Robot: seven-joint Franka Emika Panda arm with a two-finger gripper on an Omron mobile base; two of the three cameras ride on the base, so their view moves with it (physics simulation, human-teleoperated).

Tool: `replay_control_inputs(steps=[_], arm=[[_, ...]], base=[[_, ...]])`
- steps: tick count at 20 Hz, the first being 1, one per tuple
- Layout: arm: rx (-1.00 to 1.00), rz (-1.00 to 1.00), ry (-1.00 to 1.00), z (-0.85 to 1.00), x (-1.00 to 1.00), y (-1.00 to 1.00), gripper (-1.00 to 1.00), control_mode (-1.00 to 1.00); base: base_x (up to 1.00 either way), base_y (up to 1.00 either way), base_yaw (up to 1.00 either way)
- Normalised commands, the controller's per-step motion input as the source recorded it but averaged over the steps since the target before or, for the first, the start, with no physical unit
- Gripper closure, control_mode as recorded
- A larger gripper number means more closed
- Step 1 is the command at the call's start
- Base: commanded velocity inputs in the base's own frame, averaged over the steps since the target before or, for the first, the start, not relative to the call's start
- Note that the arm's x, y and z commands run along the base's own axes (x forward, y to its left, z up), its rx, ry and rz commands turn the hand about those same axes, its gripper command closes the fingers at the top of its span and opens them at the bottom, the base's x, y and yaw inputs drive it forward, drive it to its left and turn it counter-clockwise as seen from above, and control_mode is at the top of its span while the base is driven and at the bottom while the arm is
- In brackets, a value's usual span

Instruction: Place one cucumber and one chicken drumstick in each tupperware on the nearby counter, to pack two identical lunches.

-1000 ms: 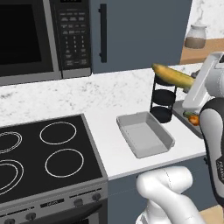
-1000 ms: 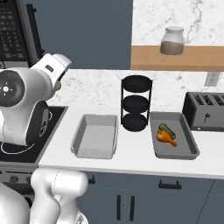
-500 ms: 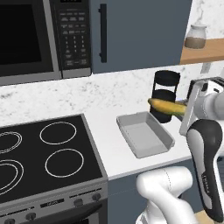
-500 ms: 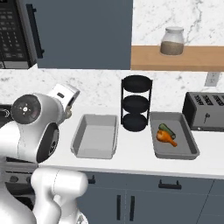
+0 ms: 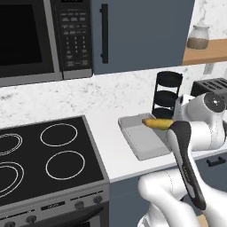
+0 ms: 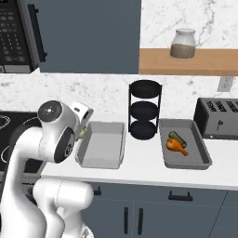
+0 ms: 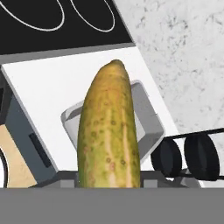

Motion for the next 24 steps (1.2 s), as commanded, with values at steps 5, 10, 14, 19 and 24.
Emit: replay_control_inputs(steps=[5,10,14,19,24], arm=[[0.00,0.00,-0.01,-0.87,0.67,-0.14,1.00,-1.00],[0.00,-0.03,0.08,-0.17,0.64,0.00,1.00,-1.00],[0.00,-0.01,0.11,0.00,0.69,0.00,1.00,-1.00],[0.00,0.00,0.15,-0.05,0.68,-0.09,1.00,-1.00],[0.00,0.00,0.08,-0.24,0.67,-0.09,1.00,-1.00]], base=[[0.00,0.00,0.00],[0.00,0.00,0.00],[0.00,0.00,0.00],[0.00,0.00,0.00],[0.00,0.00,0.00]])
